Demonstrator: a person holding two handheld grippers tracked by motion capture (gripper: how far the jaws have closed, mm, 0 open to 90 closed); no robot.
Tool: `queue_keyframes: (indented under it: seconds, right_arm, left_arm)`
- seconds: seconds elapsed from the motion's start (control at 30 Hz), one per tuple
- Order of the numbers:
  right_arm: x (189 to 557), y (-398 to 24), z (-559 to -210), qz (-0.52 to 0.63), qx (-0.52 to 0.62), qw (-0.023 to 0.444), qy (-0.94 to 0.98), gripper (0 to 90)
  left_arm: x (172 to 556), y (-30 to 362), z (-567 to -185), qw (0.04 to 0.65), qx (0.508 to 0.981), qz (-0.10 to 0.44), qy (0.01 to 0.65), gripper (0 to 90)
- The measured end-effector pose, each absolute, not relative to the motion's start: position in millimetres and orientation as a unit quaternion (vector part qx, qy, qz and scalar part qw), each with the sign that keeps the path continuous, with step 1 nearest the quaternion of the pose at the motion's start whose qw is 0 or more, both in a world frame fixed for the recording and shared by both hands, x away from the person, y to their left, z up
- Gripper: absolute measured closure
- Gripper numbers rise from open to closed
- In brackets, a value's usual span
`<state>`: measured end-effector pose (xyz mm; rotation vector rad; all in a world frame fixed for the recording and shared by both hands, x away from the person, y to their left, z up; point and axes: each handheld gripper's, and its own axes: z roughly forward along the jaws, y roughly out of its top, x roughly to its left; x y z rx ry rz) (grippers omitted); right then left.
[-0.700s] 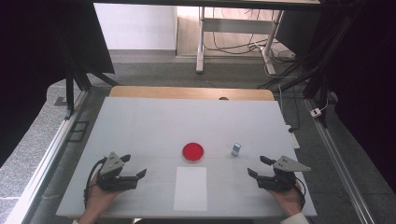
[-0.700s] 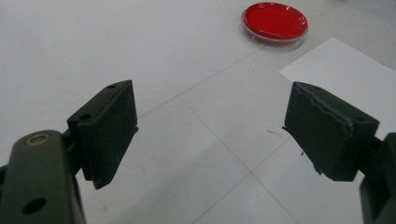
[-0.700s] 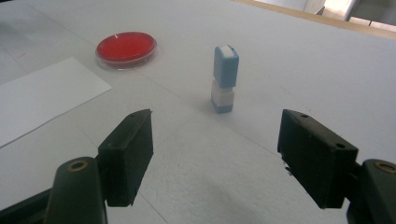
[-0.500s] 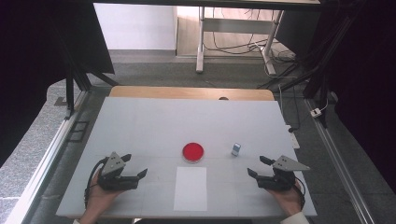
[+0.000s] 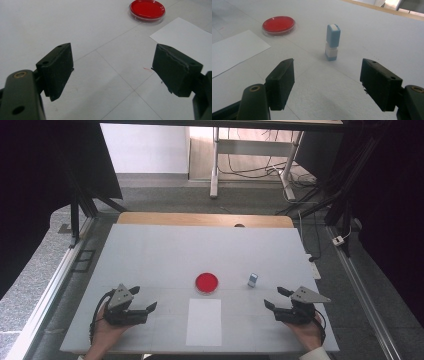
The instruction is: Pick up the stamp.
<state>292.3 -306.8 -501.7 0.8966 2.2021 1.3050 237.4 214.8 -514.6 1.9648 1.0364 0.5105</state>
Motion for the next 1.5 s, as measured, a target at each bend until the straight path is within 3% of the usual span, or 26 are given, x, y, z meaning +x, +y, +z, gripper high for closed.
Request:
queue_keyframes:
  seconds: [0.73,1.5]
  right_arm:
    - [299,-295,-480,0.488,0.318,0.226,0.781,26.3]
    - [343,-276,-445,0.473,0.303,0.183,0.807,29.5]
  left_arm:
    - [244,209,-517,0.415,0.787,0.194,0.413,17.3]
    - [244,209,-516,0.420,0.785,0.193,0.413,17.4]
